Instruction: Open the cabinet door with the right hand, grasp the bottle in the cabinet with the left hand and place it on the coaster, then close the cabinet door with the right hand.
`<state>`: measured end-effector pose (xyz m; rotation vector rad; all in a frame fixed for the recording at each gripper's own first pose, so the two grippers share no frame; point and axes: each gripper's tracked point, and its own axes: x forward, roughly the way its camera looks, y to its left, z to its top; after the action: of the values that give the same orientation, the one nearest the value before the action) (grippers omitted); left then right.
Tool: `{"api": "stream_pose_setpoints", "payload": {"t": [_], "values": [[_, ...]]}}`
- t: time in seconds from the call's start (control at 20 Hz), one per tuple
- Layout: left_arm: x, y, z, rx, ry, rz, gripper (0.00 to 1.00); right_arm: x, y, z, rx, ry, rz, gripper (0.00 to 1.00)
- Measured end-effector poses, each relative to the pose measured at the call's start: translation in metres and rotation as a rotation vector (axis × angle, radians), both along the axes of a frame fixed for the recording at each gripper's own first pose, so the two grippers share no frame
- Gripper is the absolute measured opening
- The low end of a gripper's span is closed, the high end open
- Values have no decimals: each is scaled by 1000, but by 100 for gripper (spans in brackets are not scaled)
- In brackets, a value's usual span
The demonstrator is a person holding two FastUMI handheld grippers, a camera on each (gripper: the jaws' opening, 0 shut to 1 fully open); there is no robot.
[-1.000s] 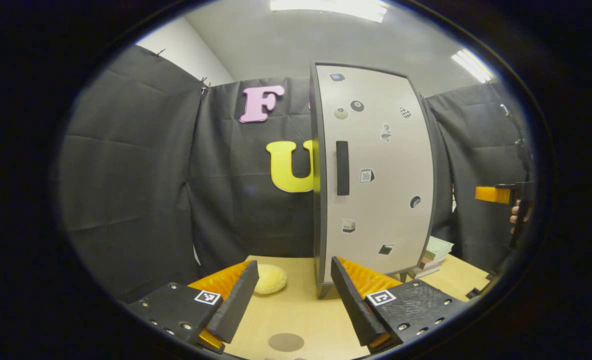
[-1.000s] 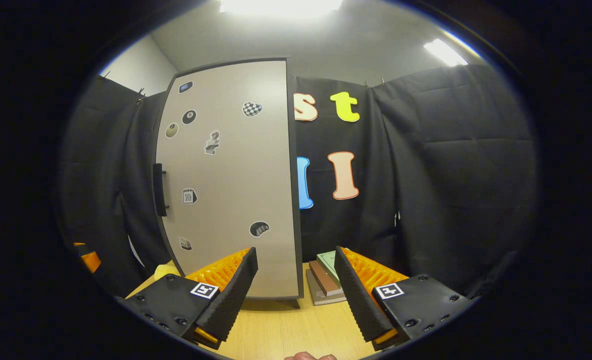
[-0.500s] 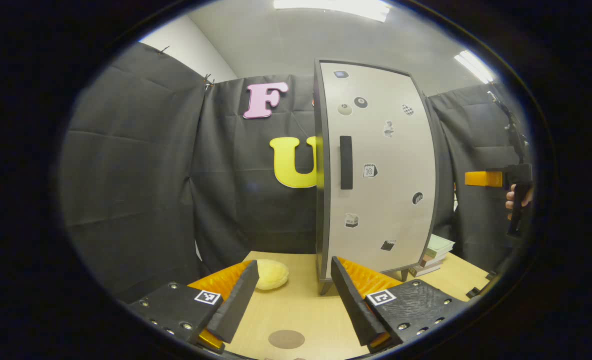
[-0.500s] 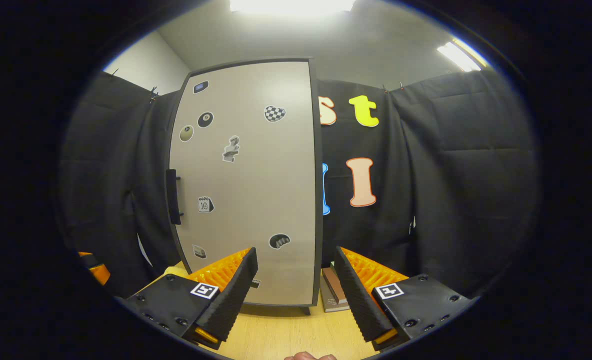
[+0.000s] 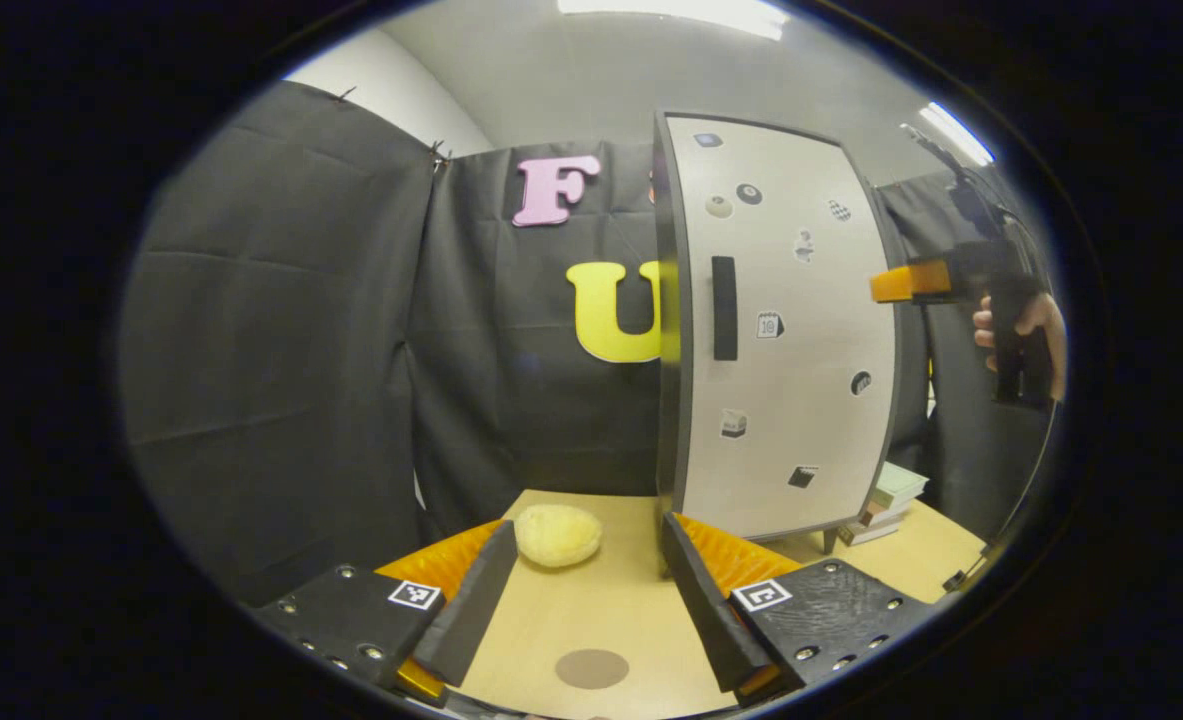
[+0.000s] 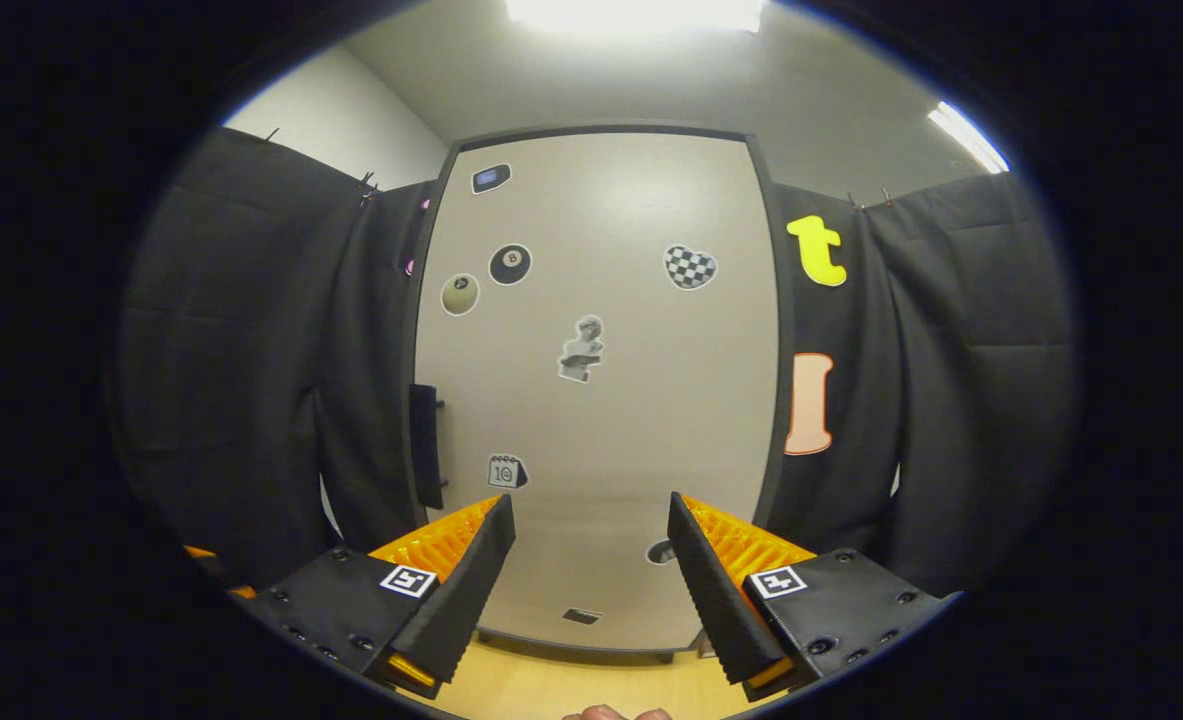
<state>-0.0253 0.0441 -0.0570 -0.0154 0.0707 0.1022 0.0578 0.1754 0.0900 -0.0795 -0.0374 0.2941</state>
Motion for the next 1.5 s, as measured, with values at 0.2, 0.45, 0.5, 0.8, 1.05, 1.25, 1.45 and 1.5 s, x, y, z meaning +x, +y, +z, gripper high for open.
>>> {"api": "stream_pose_setpoints", "payload": {"t": [0.2,0.45,0.5,0.8,1.05,1.25,1.45,1.5], "values": [[-13,12,-18,-78,19,39,87,12,56,8,-22,2,65,96],[-31,29,-35,-13,51,58,87,31,111,8,9,52,102,96],[-34,31,-38,4,56,65,90,37,118,8,8,54,95,96],[-37,32,-59,-73,88,75,87,67,145,-2,20,95,42,96],[-34,42,-65,-77,98,84,87,89,162,-23,-31,141,10,98],[-35,46,-68,-66,101,105,90,101,171,-36,-30,183,-8,83],[-35,51,-73,-53,110,122,90,104,173,-37,-45,187,-37,42],[-35,52,-73,-53,109,122,90,105,173,-38,-45,191,-43,39]]}}
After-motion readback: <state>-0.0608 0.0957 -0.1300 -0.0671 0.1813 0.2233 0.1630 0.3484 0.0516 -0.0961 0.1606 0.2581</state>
